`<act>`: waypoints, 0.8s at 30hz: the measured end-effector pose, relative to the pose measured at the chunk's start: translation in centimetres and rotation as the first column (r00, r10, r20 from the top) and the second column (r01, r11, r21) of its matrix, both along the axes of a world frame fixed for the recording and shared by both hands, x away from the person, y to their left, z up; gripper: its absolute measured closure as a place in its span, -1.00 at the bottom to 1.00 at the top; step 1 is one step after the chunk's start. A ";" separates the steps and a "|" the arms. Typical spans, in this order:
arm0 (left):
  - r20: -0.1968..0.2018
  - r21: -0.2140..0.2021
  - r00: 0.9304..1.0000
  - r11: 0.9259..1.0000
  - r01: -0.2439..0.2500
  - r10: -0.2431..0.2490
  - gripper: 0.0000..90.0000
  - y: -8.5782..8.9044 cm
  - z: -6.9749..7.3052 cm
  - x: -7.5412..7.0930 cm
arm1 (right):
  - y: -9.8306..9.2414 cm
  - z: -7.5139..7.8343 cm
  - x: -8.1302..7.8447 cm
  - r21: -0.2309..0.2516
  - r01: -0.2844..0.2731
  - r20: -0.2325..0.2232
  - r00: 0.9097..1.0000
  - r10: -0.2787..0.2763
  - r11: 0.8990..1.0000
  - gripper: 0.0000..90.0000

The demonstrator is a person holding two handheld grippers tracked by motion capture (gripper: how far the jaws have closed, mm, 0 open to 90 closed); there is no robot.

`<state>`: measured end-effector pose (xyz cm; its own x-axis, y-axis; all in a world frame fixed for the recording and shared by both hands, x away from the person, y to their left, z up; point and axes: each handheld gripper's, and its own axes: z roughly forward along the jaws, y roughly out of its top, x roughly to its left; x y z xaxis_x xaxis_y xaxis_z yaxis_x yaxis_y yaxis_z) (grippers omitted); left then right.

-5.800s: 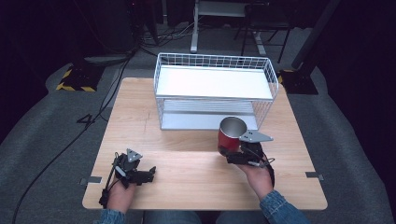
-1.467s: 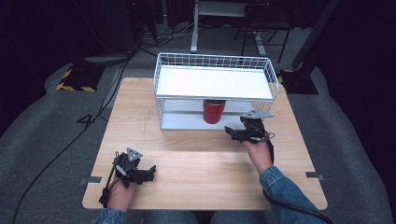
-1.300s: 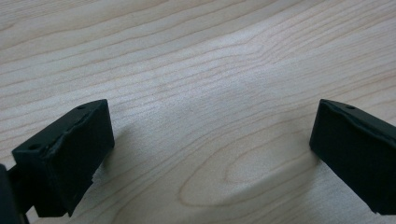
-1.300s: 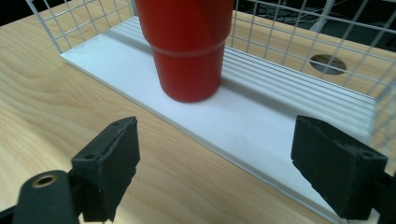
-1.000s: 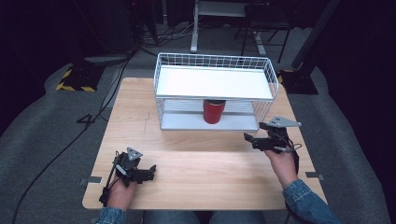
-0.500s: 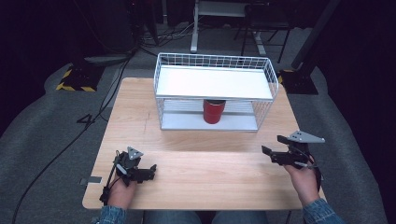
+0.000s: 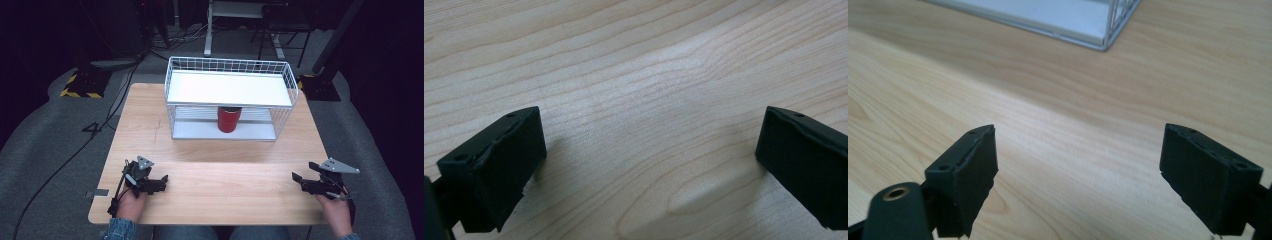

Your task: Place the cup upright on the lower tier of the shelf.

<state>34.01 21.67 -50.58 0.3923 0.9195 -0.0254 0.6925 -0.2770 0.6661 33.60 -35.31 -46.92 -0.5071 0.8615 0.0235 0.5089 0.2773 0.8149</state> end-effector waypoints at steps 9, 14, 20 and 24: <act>-0.002 0.000 1.000 1.000 0.000 0.000 -0.99 0.0 0.0 0.0 | -0.6 -2.0 -0.4 -0.052 0.001 -0.039 0.999 -0.003 0.999 -0.64; -0.002 -0.001 1.000 1.000 0.000 0.000 -0.99 0.0 0.0 0.0 | -0.5 -3.0 -0.2 -0.089 -0.014 -0.066 0.998 0.008 0.996 -0.64; -0.001 -0.006 1.000 1.000 -0.001 0.001 -0.99 0.0 0.0 0.1 | 0.0 -3.5 -0.2 -0.104 -0.034 -0.072 0.997 0.026 0.994 -0.65; -0.001 -0.005 1.000 1.000 0.000 0.000 -0.99 0.0 0.0 0.1 | 0.2 -3.5 -0.2 -0.097 -0.025 -0.081 0.997 0.017 0.995 -0.65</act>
<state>34.06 21.68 -50.58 0.3920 0.9194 -0.0307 0.6935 -0.2734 0.6666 33.38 -35.12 -50.43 -0.5248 0.8510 -0.0192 0.5649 0.3650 0.7401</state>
